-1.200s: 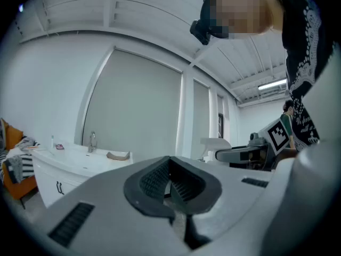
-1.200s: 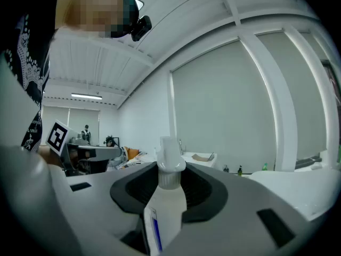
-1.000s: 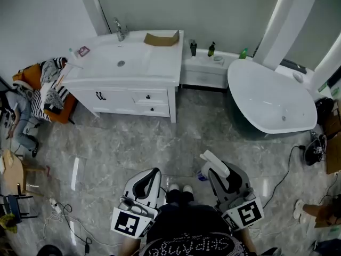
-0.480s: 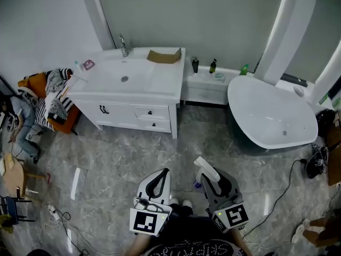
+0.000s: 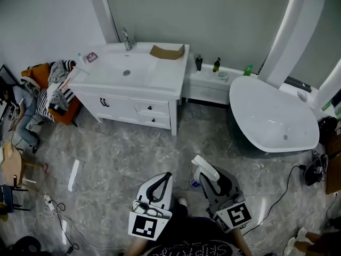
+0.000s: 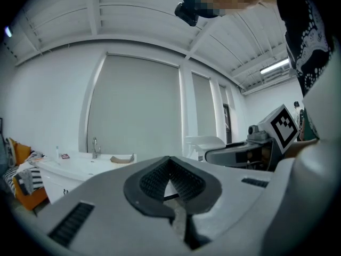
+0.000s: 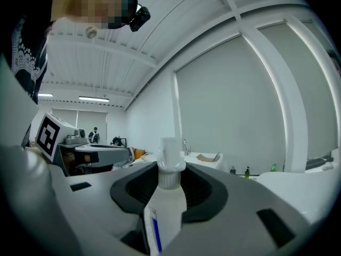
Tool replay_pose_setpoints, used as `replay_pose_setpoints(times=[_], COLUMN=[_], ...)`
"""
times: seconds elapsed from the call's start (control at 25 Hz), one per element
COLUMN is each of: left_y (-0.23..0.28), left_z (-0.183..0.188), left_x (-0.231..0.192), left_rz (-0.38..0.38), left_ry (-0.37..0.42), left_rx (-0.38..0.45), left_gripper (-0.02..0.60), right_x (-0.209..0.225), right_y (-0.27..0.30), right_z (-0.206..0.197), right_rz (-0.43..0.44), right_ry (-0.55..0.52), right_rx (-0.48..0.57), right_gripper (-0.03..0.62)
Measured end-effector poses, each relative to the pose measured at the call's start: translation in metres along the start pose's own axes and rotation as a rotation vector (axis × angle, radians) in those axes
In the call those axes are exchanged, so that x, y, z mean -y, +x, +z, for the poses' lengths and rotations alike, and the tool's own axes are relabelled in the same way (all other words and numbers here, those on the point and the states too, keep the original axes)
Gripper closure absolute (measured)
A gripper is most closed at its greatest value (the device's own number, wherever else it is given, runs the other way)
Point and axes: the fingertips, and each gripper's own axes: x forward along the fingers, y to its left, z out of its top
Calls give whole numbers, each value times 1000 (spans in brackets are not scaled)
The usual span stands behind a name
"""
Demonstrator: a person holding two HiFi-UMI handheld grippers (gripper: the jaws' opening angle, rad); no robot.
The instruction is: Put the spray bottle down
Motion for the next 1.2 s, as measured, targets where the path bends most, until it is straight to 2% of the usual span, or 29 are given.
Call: replay_pose_setpoints(times=[0.28,0.52,0.68,0.88,1.2], left_y=[0,12,25,44,73], left_z=[3,-1,-3,9,17], left_x=[-2,-20,-44,-88,-135], left_rz=[-22,-61,-96,-94,-122], left_ry=[0,-6,-18,-25,-45], left_rx=[-6,-8,-16,-4,-10], left_gripper=[581,581,581,580,581], right_x=[0,5,8,6,12], right_y=[3,20,42,87,143], right_z=[-2,-9,-9,4,23], right_rz=[9,-26,-58,-70,-88], right_ry=[30,51,71,75,78], right_rx=[-20,-42,-48,-48,0], right_gripper=[454,454,454,454,454])
